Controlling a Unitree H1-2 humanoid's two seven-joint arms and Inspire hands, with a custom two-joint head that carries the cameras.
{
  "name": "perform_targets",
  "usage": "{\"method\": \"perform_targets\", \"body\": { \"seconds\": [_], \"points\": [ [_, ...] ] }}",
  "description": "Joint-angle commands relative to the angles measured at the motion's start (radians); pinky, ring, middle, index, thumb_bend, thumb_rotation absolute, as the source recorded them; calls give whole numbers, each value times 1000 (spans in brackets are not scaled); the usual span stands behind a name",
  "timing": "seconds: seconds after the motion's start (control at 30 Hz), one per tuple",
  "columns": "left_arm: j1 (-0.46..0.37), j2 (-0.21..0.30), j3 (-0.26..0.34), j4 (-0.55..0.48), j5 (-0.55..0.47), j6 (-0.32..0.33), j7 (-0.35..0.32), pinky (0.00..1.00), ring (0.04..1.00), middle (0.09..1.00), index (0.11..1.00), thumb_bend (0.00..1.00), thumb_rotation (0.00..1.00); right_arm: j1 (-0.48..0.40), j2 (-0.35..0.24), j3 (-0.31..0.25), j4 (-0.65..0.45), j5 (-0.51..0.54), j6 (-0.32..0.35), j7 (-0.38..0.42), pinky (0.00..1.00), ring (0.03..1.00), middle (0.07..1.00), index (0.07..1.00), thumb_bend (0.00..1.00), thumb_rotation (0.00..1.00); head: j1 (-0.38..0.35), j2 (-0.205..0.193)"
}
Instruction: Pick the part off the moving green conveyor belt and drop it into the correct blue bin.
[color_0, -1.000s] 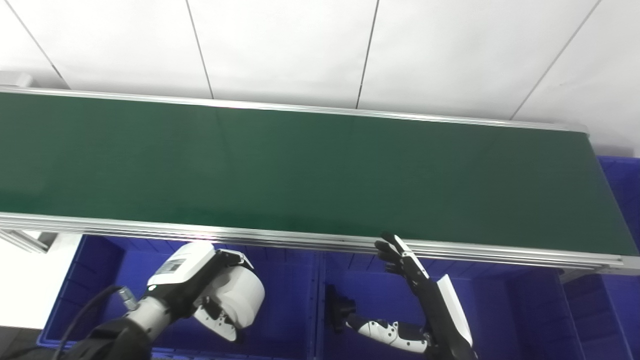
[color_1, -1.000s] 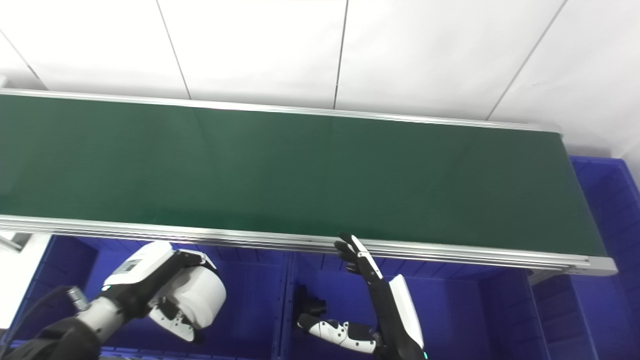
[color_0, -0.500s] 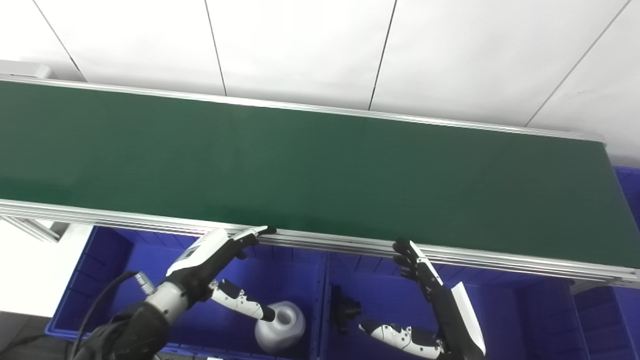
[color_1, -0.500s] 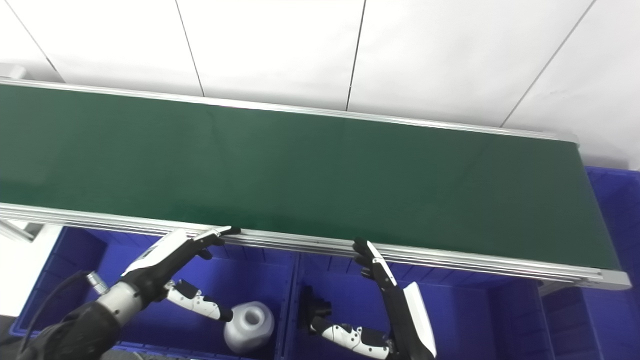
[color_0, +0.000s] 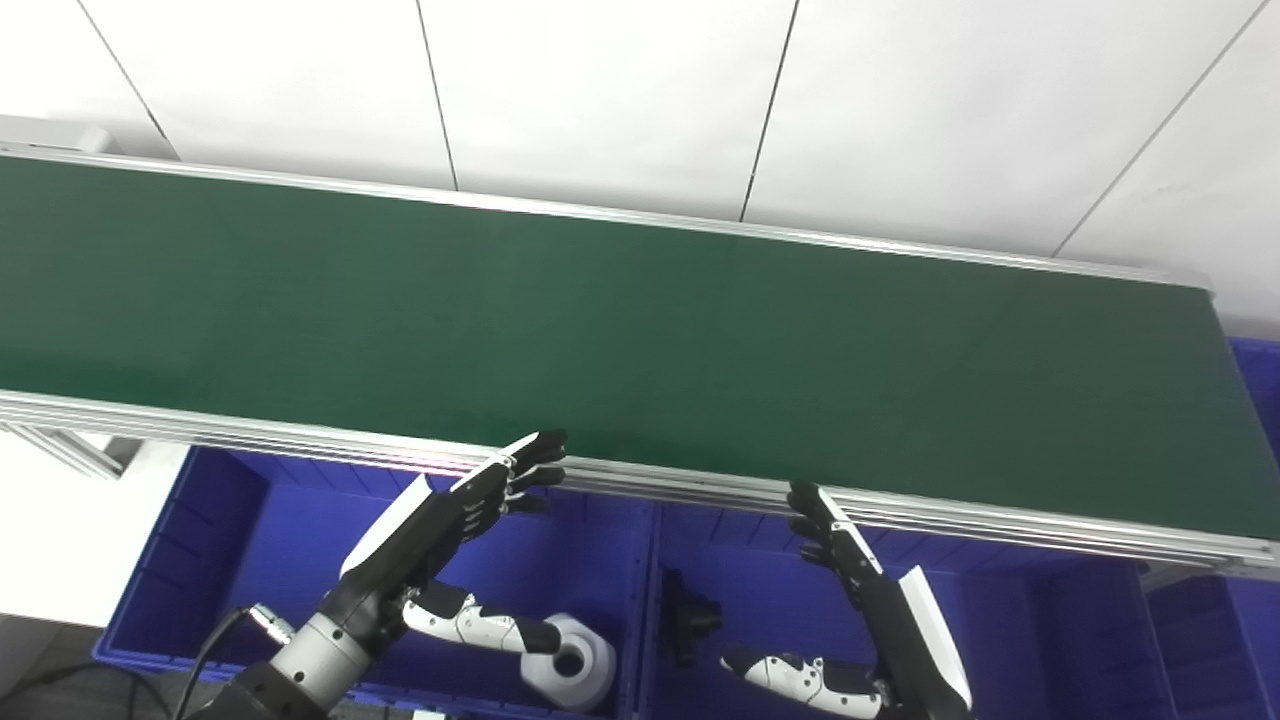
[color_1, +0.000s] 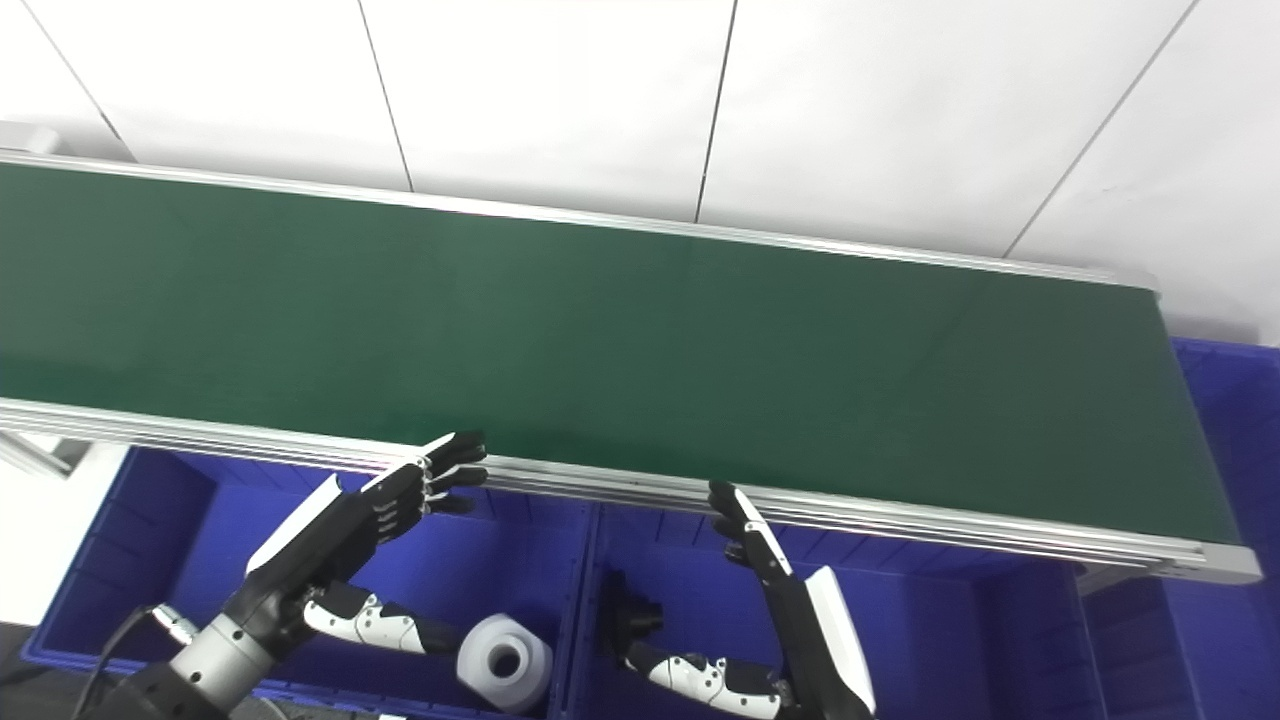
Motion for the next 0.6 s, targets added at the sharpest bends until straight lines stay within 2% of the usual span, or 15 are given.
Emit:
{"method": "perform_targets", "body": {
  "seconds": [0.0,0.3,0.57],
  "points": [
    [-14,24,-4,-8,-8,-47,5,823,909,949,941,719,245,-4,3,6,-17,-2,-5,-2,853,897,922,948,808,224,1,1],
    [-23,38,-15,15,-8,-60,12,841,911,949,926,735,191,-4,11,19,1,-26,-10,-13,815,884,922,947,814,235,-13,-10],
    [-28,48,-18,27,7,-72,11,865,917,951,910,738,195,-7,10,28,8,-49,-18,-17,815,883,922,951,801,259,-27,-10]
  ]
}}
